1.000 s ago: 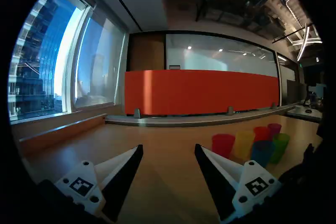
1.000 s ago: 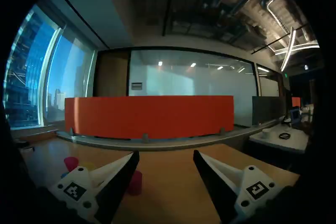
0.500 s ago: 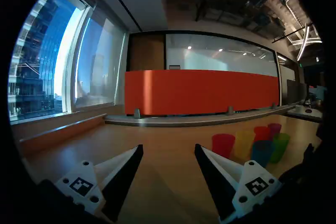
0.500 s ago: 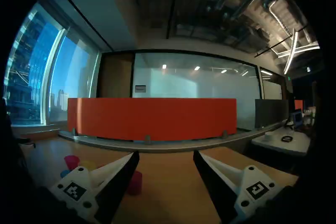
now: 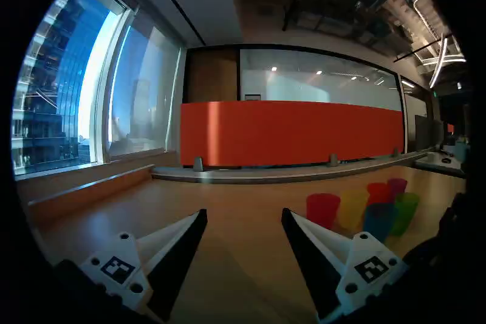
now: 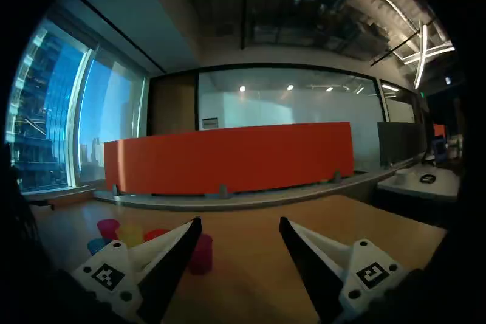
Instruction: Pour water
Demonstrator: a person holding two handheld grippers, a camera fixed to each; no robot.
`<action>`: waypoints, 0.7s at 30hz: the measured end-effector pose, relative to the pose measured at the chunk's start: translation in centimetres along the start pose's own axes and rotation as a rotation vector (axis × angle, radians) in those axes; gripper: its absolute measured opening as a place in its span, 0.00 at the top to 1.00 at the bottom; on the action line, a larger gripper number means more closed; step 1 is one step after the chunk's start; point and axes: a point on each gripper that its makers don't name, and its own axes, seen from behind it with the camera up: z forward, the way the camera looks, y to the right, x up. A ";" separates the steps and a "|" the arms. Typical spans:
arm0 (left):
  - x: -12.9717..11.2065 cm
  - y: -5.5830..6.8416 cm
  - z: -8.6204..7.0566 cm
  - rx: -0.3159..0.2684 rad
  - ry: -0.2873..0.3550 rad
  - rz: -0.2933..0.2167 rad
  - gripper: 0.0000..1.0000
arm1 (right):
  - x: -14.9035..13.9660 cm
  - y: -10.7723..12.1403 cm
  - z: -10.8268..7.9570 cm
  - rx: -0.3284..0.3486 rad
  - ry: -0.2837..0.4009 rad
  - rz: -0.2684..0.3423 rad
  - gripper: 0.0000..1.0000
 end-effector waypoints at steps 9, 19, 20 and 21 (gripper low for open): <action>0.0 0.1 0.0 0.000 0.000 0.000 0.09 | -1.7 0.5 -0.1 0.010 -0.004 -0.008 0.01; 0.0 0.1 0.0 0.000 0.000 0.000 0.09 | -2.7 1.0 -0.3 -0.006 -0.019 -0.027 0.01; 0.0 0.1 0.0 0.000 0.000 0.000 0.09 | -2.8 1.0 -0.2 -0.005 -0.022 -0.030 0.01; 0.0 0.1 0.1 0.000 0.000 0.000 0.09 | -2.9 1.0 -0.2 -0.006 -0.025 -0.034 0.01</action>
